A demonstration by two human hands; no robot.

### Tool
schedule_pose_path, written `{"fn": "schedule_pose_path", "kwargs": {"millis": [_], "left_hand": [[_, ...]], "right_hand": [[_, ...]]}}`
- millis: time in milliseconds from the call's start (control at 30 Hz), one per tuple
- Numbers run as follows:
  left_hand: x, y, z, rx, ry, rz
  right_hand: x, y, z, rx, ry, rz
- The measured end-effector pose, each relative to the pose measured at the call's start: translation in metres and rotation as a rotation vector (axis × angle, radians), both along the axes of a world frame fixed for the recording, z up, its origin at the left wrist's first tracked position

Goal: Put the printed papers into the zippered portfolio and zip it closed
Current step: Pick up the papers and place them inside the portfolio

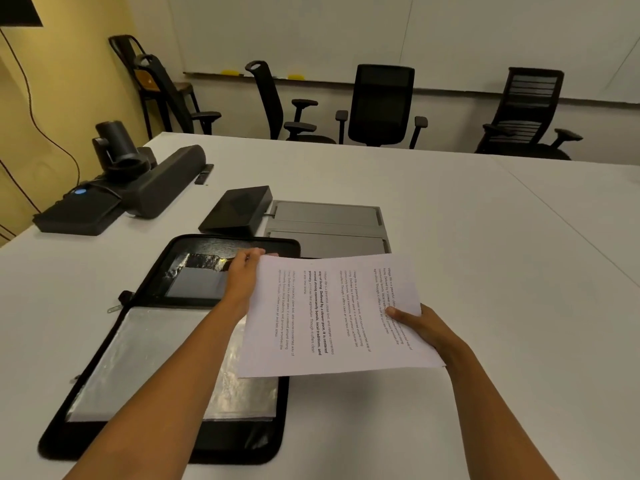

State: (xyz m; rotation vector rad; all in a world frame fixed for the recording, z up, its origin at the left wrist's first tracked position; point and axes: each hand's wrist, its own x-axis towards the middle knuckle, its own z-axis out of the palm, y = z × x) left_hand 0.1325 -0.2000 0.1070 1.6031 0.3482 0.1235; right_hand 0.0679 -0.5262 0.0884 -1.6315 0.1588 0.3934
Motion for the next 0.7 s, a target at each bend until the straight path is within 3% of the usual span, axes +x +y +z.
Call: {"fn": "schedule_pose_path", "kwargs": {"millis": [133,300,467,533,700], "left_hand": [[-0.01,-0.003,-0.015,-0.025,0.01,0.137],[-0.046,-0.004,-0.064,0.609,0.237,0.018],[-0.094,-0.028,-0.104,1.088,0.405,-0.183],[-0.103,-0.034,-0.108,1.168,0.401,-0.19],[-0.102,-0.036,-0.099,1.16,0.386,-0.226]], "right_hand": [[0.003,-0.009,-0.016,0.015,-0.021,-0.107],[0.008,-0.015,-0.031,0.084,-0.051,-0.297],[0.01,-0.013,-0.04,0.148,-0.065,-0.356],[0.01,-0.011,-0.042,0.157,-0.07,-0.361],[0.007,-0.009,-0.045,0.181,-0.07,-0.378]]}}
